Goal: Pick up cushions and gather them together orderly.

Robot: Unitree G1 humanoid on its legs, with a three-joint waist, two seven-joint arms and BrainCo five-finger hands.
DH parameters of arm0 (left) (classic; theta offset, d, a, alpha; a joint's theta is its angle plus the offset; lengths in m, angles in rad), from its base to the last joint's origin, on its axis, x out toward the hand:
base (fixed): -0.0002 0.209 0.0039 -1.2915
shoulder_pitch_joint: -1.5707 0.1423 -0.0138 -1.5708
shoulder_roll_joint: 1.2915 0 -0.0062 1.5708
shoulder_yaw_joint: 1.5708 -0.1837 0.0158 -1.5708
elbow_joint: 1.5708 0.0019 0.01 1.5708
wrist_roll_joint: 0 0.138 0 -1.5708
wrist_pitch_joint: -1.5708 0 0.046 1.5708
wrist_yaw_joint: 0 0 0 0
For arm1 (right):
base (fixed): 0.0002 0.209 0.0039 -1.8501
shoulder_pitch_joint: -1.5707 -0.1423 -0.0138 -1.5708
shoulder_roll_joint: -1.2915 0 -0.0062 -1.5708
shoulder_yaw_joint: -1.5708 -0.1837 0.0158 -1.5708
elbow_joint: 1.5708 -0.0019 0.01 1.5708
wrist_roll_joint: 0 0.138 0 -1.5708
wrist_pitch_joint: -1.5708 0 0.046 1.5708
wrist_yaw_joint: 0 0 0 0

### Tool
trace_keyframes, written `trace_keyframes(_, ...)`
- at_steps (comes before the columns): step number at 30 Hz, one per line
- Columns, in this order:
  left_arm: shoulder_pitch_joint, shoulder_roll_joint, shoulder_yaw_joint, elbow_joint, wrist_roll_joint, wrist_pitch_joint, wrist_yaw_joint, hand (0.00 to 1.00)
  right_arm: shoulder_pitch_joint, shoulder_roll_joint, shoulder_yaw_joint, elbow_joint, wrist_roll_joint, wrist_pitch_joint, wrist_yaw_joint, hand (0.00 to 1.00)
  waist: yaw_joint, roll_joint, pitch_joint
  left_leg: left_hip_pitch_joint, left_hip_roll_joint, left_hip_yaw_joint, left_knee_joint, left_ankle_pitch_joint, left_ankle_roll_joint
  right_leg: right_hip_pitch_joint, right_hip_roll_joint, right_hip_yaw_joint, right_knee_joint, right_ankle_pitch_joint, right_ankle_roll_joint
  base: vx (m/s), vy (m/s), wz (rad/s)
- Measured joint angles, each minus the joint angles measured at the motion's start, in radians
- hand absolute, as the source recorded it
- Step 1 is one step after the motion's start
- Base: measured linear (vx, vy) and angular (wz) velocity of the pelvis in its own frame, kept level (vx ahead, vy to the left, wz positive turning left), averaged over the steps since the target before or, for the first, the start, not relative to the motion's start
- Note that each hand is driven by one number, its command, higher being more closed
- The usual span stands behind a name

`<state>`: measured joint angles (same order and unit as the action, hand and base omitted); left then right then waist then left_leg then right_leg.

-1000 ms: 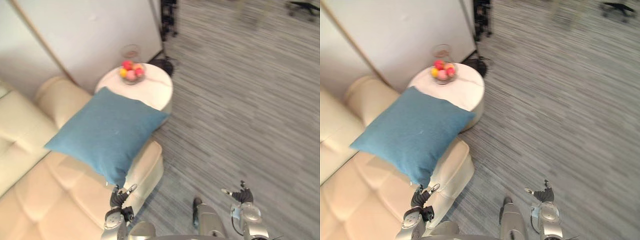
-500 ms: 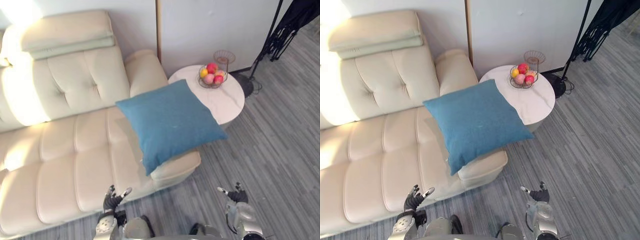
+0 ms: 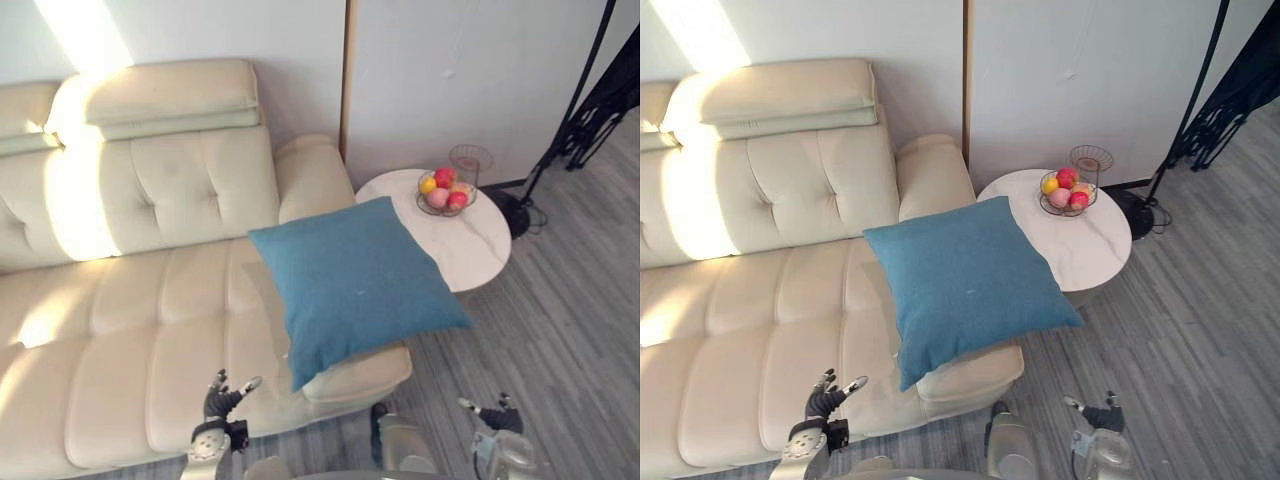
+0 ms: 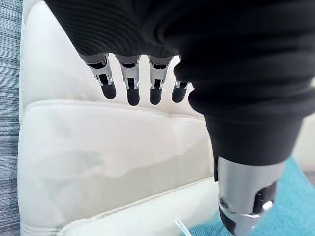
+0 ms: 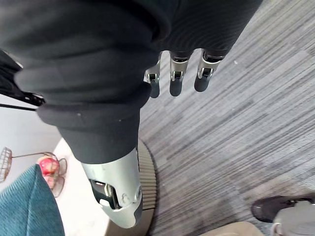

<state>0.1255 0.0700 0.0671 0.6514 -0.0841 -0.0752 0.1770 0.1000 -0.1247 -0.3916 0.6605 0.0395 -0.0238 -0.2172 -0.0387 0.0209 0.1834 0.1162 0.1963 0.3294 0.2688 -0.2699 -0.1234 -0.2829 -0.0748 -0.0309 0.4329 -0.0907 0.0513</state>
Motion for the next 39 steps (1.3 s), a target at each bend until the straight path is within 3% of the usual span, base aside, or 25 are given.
trace_keyframes(6, -0.016, 0.008, -0.02, -0.046, -0.001, -0.001, 0.0, 0.0, 0.024, -0.037, -0.081, -0.145, -0.015, -0.004, -0.029, 0.0, -0.003, -0.006, -0.008, -0.002, 0.004, -0.02, -0.061, 0.022, -0.023, -0.003, 0.009, -0.019, -0.023, -0.004, -0.008, -0.01, -0.047, 0.08)
trace_keyframes(13, -0.088, 0.019, -0.056, -0.111, -0.027, -0.004, 0.018, 0.0, -0.117, -0.138, -0.047, -0.175, -0.014, -0.01, -0.032, 0.0, -0.002, -0.001, -0.003, -0.155, -0.042, -0.002, -0.075, 0.063, 0.004, -0.109, -0.005, 0.021, -0.17, 0.136, 0.006, -0.03, 0.044, -0.12)
trace_keyframes(19, -0.247, 0.012, -0.107, -0.18, -0.063, -0.054, 0.049, 0.0, -0.339, -0.257, 0.102, -0.178, -0.007, -0.022, -0.019, 0.0, -0.004, 0.002, 0.09, -0.281, -0.081, -0.044, -0.015, 0.073, 0.025, -0.147, -0.054, 0.012, -0.258, 0.223, 0.024, -0.12, 0.059, 0.16)
trace_keyframes(27, -0.53, 0.012, -0.195, -0.119, -0.083, -0.061, 0.096, 0.0, -0.726, -0.34, 0.325, -0.059, 0.041, -0.039, -0.017, 0.0, -0.001, 0.016, 0.212, -0.453, -0.096, -0.09, 0.068, 0.087, 0.048, -0.221, -0.08, -0.009, -0.35, 0.328, 0.022, -0.12, -0.032, 0.16)
trace_keyframes(28, -0.596, 0.012, -0.211, -0.09, -0.083, -0.061, 0.106, 1.0, -0.79, -0.345, 0.357, -0.024, 0.047, -0.039, -0.019, 1.0, -0.002, 0.018, 0.231, -0.467, -0.099, -0.095, 0.072, 0.092, 0.05, -0.228, -0.084, -0.013, -0.358, 0.338, 0.017, -0.11, -0.049, 0.15)
trace_keyframes(33, -0.8, -0.002, -0.234, 0.008, -0.11, -0.06, 0.143, 1.0, -0.929, -0.336, 0.468, 0.07, 0.062, -0.035, -0.018, 1.0, -0.002, 0.025, 0.261, -0.518, -0.094, -0.106, 0.088, 0.103, 0.047, -0.252, -0.08, -0.019, -0.388, 0.366, 0.01, -0.05, -0.037, 0.05)
trace_keyframes(39, -0.852, 0.015, -0.232, 0.007, -0.152, -0.061, 0.189, 1.0, -0.92, -0.314, 0.469, 0.041, 0.22, -0.046, -0.018, 1.0, 0.0, 0.027, 0.262, -0.523, -0.086, -0.107, 0.076, 0.112, 0.038, -0.262, -0.07, -0.019, -0.388, 0.367, 0.009, -0.01, -0.036, 0.0)
